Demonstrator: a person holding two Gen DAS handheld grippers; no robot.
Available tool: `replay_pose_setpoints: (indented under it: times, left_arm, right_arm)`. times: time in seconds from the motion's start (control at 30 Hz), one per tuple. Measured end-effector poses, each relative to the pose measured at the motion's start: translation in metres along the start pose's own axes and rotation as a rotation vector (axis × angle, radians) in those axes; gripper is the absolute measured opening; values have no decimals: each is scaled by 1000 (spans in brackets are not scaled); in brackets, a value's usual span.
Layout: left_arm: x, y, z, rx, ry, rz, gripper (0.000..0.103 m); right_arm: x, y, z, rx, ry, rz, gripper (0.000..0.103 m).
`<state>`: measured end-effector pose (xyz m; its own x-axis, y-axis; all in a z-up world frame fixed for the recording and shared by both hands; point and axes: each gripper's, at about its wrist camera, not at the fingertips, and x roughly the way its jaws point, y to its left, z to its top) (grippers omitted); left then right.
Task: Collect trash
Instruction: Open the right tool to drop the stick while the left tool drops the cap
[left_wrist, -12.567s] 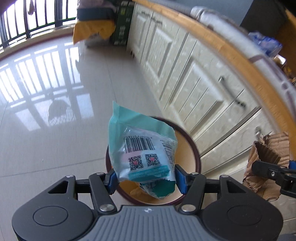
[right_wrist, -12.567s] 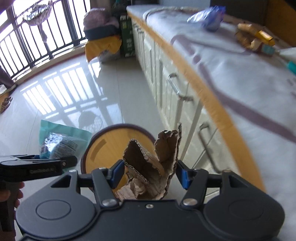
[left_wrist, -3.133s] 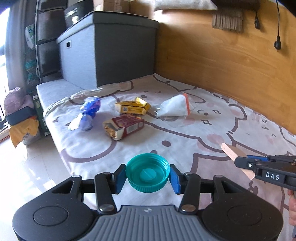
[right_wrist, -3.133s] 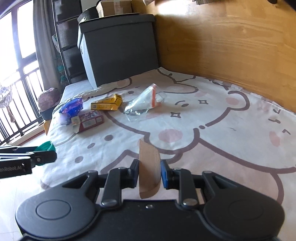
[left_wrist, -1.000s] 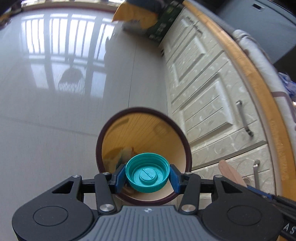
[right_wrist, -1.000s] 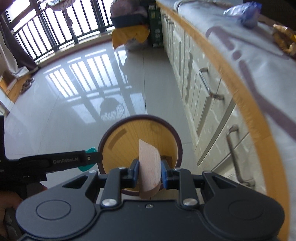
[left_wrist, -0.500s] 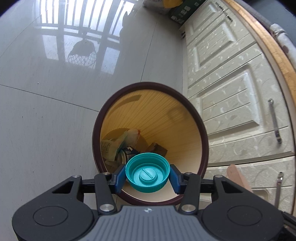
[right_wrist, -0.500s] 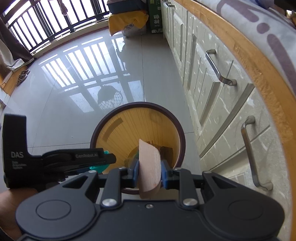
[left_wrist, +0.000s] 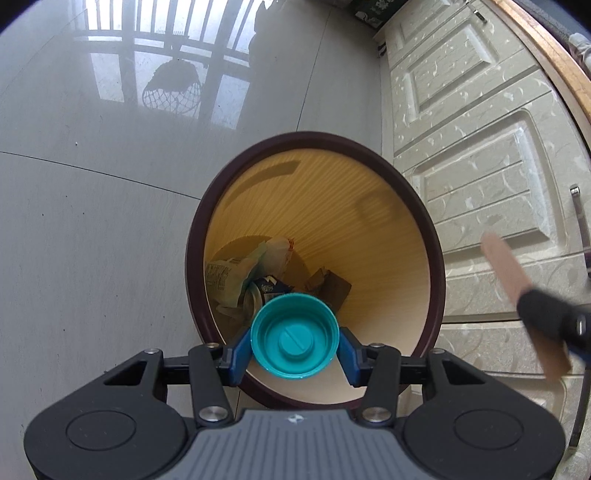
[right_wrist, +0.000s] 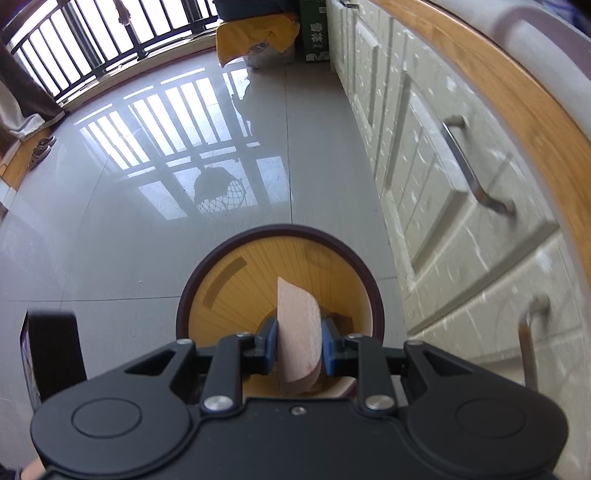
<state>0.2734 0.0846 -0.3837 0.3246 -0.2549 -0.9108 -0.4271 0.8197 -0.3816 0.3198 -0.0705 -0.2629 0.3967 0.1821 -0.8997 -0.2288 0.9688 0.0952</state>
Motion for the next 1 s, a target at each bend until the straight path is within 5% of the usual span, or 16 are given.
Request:
replay_pose_setpoints:
  times: [0.3,0.4,1.0]
  left_arm:
    - [3,5,0,-23,4,-18,51]
    - [2,8,1,-37,1,-24,60]
    - [-12,-1,1,57,7,59,73]
  right_arm:
    - [25,16,22,-15,-2,4,27]
    - [26,19,24,-31,-25,-11,45]
    - [36,-9,-2,-4,53,-23,47]
